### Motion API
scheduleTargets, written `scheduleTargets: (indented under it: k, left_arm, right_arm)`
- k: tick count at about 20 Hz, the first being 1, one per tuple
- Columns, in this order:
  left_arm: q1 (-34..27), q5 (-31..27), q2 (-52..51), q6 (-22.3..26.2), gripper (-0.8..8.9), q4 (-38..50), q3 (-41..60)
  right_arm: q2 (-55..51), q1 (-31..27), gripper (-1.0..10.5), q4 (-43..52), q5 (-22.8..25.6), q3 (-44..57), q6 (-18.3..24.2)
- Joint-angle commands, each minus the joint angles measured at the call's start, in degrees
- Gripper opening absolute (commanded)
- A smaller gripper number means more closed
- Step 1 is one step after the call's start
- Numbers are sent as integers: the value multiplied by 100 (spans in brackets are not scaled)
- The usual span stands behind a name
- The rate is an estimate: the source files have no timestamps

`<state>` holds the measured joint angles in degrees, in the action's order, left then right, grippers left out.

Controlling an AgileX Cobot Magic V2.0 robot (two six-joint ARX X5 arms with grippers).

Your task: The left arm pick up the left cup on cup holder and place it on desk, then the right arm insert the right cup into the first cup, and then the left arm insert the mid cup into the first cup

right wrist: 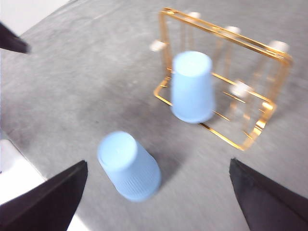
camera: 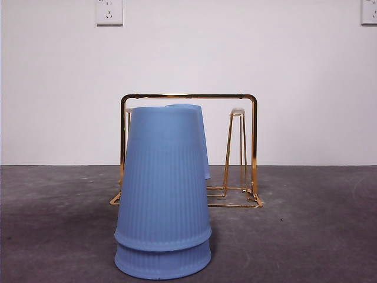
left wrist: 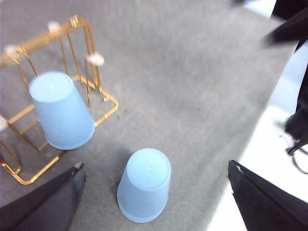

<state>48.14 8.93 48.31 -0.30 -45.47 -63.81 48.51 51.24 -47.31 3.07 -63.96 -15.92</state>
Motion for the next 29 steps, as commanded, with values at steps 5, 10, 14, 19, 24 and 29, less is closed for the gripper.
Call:
scheduleTargets:
  k: [5, 10, 14, 19, 24, 29]
  left_arm:
    - [63, 7, -396, -509, 469, -326, -138]
    - [63, 9, -420, -671, 469, -426, -138]
    - [63, 7, -420, -669, 469, -426, -138]
    - [63, 7, -420, -708, 469, -426, -138]
    - [63, 7, -420, -793, 469, -424, -138]
    - [63, 7, -420, -796, 469, -424, -138]
  right_arm:
    - [1095, 35, 458, 977, -22, -50, 682]
    - [2041, -232, 458, 1941, -227, -52, 1001]
    - [2677, -656, 458, 2863, -531, -55, 1040]
    - [3390, -1224, 458, 3318, -1246, -190, 1043]
    - [4079, -1458, 458, 3244, -1552, -688, 1084]
    - [4588, -1458, 458, 3014, -1567, -1008, 1196]
